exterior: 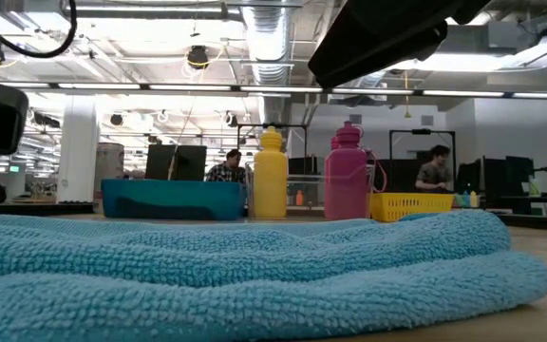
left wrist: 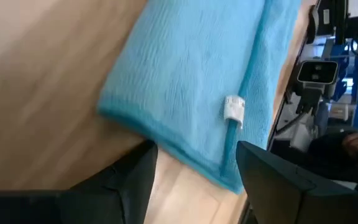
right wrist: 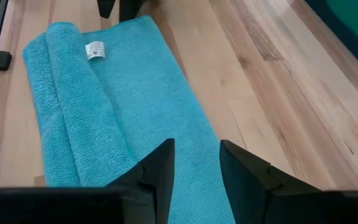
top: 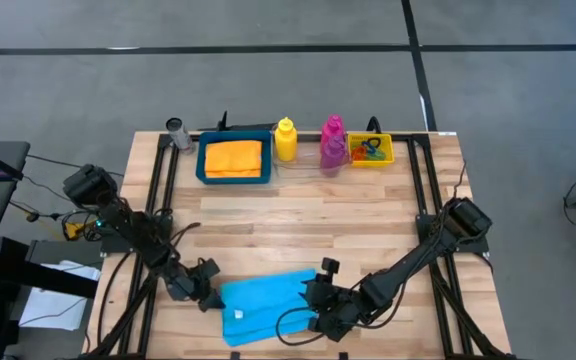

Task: Pick & Place Sports Items
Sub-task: Fold the blue towel

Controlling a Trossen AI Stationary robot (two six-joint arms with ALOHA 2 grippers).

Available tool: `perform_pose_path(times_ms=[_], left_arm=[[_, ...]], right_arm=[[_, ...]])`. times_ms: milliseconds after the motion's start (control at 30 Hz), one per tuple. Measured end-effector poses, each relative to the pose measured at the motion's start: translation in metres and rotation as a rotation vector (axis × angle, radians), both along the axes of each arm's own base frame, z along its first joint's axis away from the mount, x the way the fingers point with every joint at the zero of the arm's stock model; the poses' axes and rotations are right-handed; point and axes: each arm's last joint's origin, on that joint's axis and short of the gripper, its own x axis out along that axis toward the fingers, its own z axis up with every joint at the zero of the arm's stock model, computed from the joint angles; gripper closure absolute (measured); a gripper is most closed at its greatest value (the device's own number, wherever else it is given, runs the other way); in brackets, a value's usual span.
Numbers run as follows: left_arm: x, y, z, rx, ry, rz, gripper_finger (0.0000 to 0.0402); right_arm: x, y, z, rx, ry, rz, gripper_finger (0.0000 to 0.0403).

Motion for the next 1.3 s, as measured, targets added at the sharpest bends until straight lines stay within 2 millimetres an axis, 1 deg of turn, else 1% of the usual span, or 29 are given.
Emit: perform_pose_path(times_ms=[133,233,300,500,667,800,867,933,1000,1067,1200,1233,1300], left_arm=[[-0.005,-0.006,0.000,-0.053,0.032,0.046,0.0179],[-0.004,-0.012,0.003,-0.082,0.044,0.084,0.0179],[-0.001,-0.017,0.003,-0.097,0.058,0.105,0.0179],[0.017,-0.034,-0.008,-0.140,0.112,0.193,0.0179],[0.029,-0.038,-0.008,-0.126,0.085,0.275,0.0179],[0.034,-0.038,-0.006,-0.098,0.045,0.312,0.0180],[0.034,-0.037,-0.006,-0.087,0.043,0.324,0.0188],[0.034,-0.036,-0.007,-0.079,0.056,0.321,0.0207],[0.033,-0.036,-0.008,-0.073,0.061,0.318,0.0238],[0.033,-0.036,-0.008,-0.054,0.057,0.294,0.0280],[0.033,-0.036,-0.009,0.004,0.048,0.225,0.0378],[0.033,-0.035,-0.009,0.015,0.053,0.210,0.0389],[0.032,-0.033,-0.010,0.022,0.070,0.147,0.0390]], right_arm=[[0.002,-0.003,0.000,-0.019,-0.004,-0.008,0.0283],[0.005,-0.008,0.001,-0.037,-0.011,-0.029,0.0283],[0.007,-0.011,0.001,-0.050,-0.015,-0.042,0.0283],[0.015,-0.024,0.001,-0.057,-0.019,-0.085,0.0283],[0.018,-0.030,0.001,-0.055,-0.021,-0.101,0.0283],[0.018,-0.030,0.001,-0.059,-0.016,-0.101,0.0283],[0.018,-0.030,0.001,-0.059,-0.016,-0.100,0.0283],[0.017,-0.028,0.001,-0.058,-0.017,-0.095,0.0283],[0.017,-0.027,0.001,-0.055,-0.020,-0.094,0.0283],[0.017,-0.027,0.001,-0.046,-0.023,-0.101,0.0283],[0.017,-0.027,0.001,-0.023,-0.031,-0.114,0.0283],[0.017,-0.027,0.001,-0.020,-0.033,-0.116,0.0283],[0.017,-0.027,0.002,-0.015,-0.039,-0.117,0.0283]])
